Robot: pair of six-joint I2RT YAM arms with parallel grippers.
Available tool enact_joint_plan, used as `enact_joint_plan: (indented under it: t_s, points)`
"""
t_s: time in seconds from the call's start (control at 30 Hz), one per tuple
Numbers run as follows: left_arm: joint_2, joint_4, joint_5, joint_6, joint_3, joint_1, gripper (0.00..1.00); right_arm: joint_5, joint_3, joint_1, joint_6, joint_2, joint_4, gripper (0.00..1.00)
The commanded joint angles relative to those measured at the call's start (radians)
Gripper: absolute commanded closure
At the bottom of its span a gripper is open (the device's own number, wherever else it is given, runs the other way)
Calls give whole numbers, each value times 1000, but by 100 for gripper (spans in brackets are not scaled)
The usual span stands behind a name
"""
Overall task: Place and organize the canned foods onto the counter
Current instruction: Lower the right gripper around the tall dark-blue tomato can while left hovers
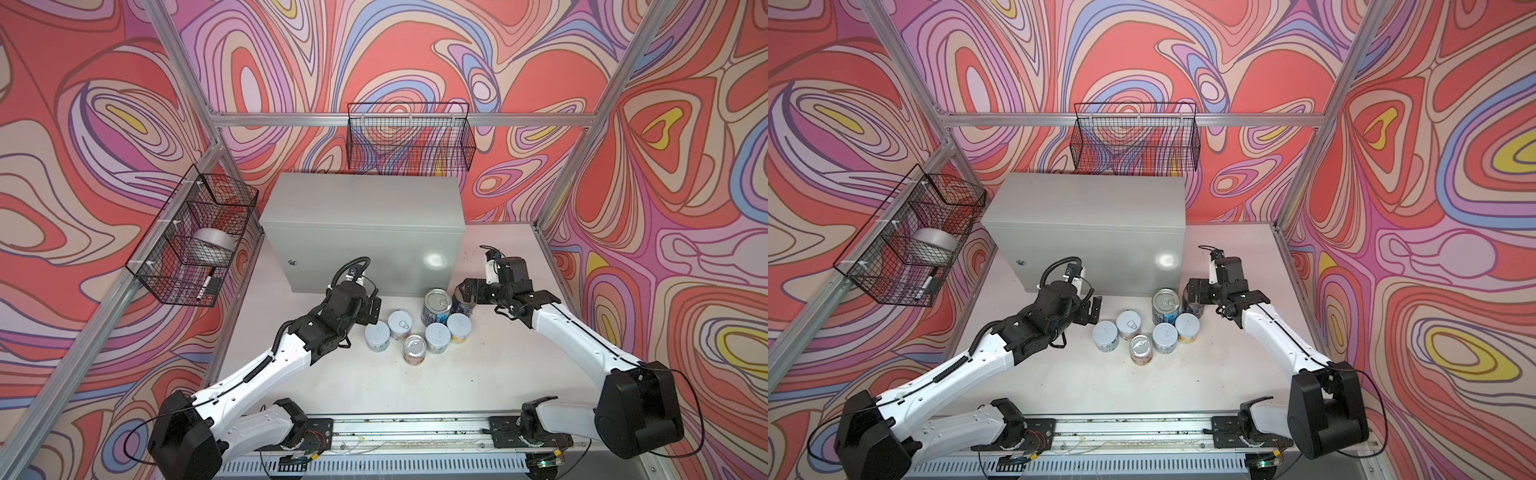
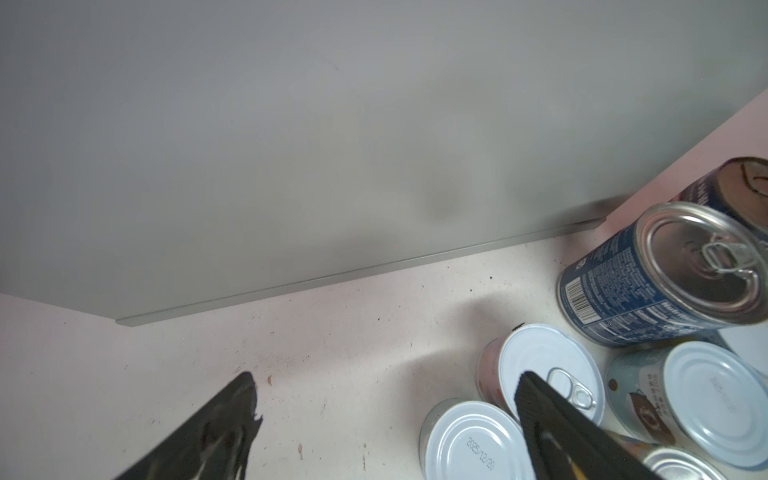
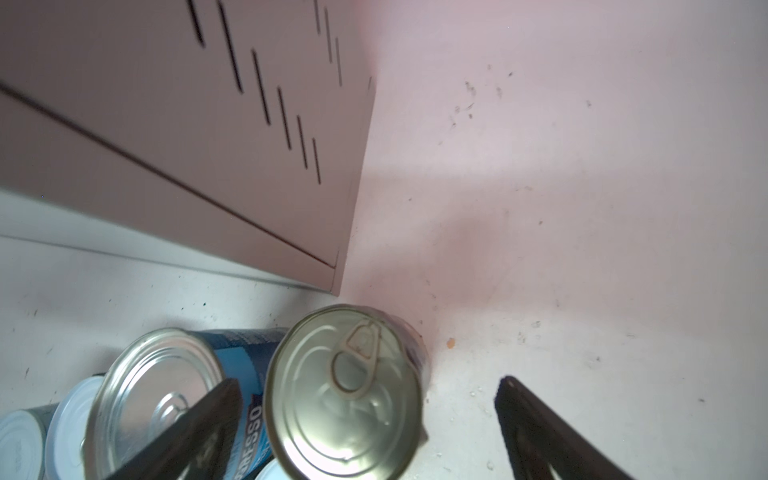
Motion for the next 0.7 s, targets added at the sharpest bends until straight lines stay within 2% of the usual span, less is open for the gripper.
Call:
enact_joint_plan:
  t_s: [0.0,0.4,0.67]
  points:
    - [-16,30,9,-19,2,-5,0,51,24,22,-17,33,-34,2]
    - [-47,7,-28,-27,-19,-6,0,116,25,74,0,96,-25,2]
    - [-38,-5,-30,-41,-19,-5,0,140,11,74,48,111,20,9]
